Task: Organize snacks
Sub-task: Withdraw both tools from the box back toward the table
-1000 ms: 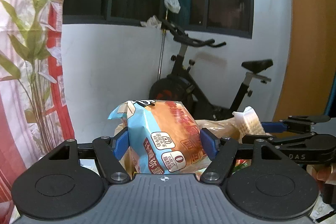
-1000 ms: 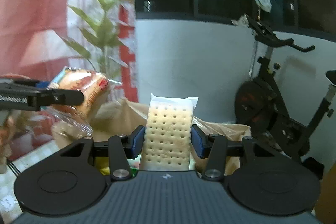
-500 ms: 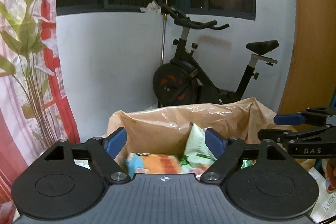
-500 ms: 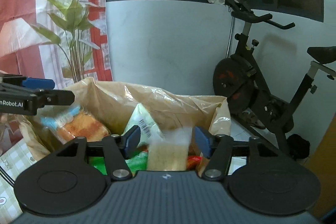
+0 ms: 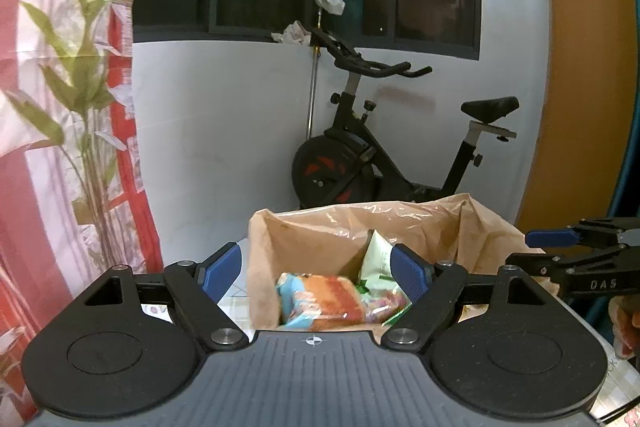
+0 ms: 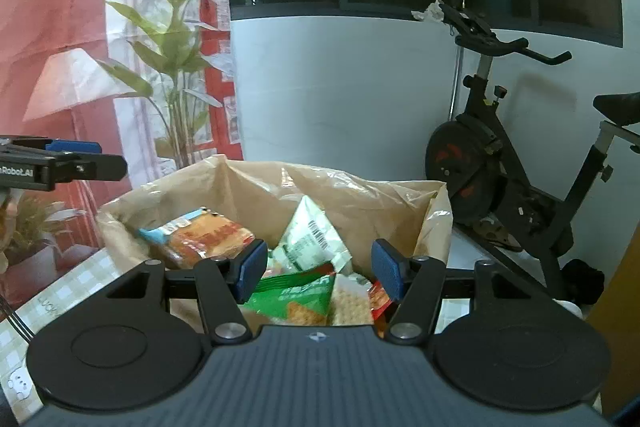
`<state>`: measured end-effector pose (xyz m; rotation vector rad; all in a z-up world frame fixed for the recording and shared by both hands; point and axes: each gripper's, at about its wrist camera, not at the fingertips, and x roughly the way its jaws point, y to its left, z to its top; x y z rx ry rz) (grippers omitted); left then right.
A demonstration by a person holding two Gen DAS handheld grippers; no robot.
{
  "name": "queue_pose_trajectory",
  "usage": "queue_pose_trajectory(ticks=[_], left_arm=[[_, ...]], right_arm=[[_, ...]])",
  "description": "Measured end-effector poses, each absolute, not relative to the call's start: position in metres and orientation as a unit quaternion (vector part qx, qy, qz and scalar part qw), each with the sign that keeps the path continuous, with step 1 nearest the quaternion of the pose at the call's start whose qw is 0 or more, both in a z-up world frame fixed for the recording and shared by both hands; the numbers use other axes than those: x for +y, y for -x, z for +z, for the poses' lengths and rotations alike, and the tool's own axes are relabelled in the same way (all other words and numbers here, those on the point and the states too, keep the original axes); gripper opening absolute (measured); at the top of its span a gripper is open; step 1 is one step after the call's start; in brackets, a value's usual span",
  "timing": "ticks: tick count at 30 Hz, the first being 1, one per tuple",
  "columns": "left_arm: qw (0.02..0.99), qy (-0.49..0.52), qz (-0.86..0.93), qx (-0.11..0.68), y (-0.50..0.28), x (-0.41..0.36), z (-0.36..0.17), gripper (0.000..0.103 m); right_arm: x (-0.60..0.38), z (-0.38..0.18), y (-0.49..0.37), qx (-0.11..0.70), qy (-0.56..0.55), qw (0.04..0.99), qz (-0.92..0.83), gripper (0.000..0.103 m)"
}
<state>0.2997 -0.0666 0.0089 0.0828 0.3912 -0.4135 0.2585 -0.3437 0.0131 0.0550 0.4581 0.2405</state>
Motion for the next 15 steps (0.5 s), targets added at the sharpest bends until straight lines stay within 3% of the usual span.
queue_pose_trajectory(ticks=[15], left_arm=[[0.961,-0.005,-0.168,0.218,-0.243,-0.012,-0.021,0.083]], right_arm=[[-0.315,0.008,-0.202,0.195,-0.009,0.969,0.15,0.061]])
